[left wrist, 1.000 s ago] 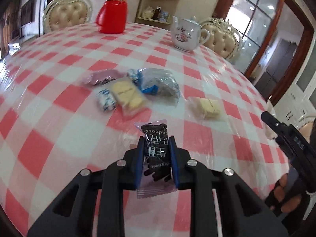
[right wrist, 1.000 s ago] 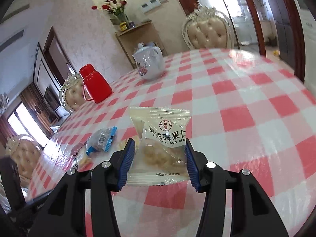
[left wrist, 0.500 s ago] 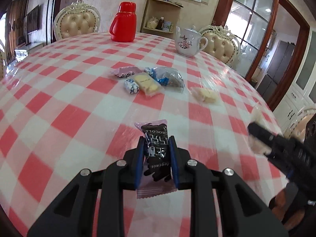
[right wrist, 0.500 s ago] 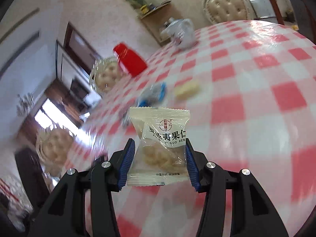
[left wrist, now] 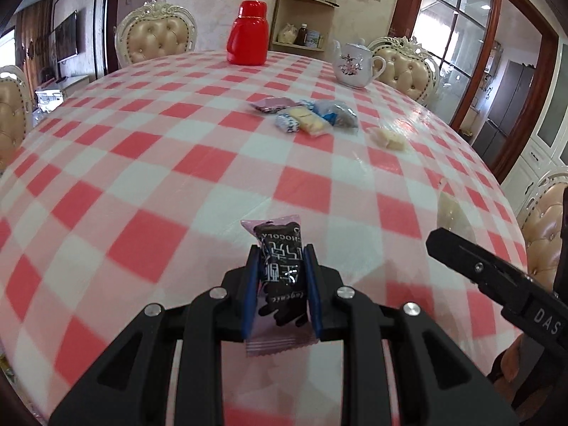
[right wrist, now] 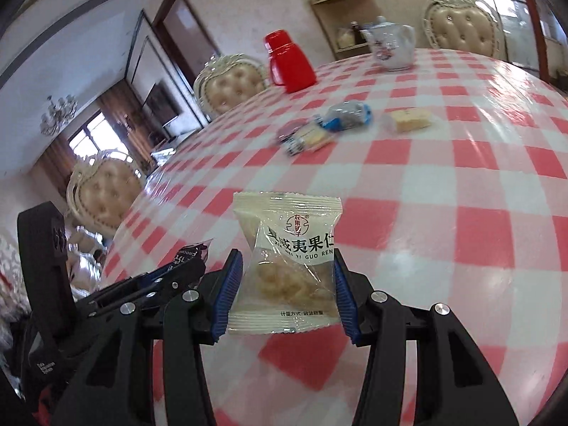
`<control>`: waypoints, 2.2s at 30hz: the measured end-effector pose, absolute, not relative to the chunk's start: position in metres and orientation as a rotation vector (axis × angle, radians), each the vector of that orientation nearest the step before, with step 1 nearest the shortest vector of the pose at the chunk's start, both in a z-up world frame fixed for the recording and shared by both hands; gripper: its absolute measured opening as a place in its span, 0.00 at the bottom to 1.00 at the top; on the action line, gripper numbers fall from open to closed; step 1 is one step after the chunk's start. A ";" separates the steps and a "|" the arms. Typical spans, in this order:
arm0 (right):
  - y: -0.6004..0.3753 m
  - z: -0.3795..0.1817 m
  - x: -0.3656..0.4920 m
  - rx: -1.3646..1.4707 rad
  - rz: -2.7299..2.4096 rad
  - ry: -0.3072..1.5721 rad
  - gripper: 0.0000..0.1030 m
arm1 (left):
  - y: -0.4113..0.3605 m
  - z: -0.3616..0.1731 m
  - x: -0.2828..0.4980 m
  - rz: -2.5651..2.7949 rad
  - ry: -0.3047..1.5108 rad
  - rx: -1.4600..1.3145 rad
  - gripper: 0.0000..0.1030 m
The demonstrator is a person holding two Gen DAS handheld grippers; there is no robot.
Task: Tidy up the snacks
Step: 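Lift both held snacks and carry them toward the clear box, then lower both snacks into the clear box and open both tools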
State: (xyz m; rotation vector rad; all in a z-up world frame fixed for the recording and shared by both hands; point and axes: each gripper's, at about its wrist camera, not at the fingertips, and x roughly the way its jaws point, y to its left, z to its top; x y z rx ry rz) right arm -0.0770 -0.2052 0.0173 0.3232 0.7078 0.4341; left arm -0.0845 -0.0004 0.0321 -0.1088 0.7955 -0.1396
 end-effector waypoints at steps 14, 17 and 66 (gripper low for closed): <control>-0.131 0.030 -0.130 0.187 0.534 0.706 0.48 | 0.058 0.056 -0.173 -0.126 0.737 -0.106 0.24; -0.113 0.036 -0.143 0.153 0.564 0.703 0.48 | 0.071 0.060 -0.188 -0.122 0.727 -0.105 0.24; 0.160 0.004 -0.314 -0.488 1.241 0.702 0.48 | 0.323 0.012 -0.276 0.361 0.924 0.045 0.25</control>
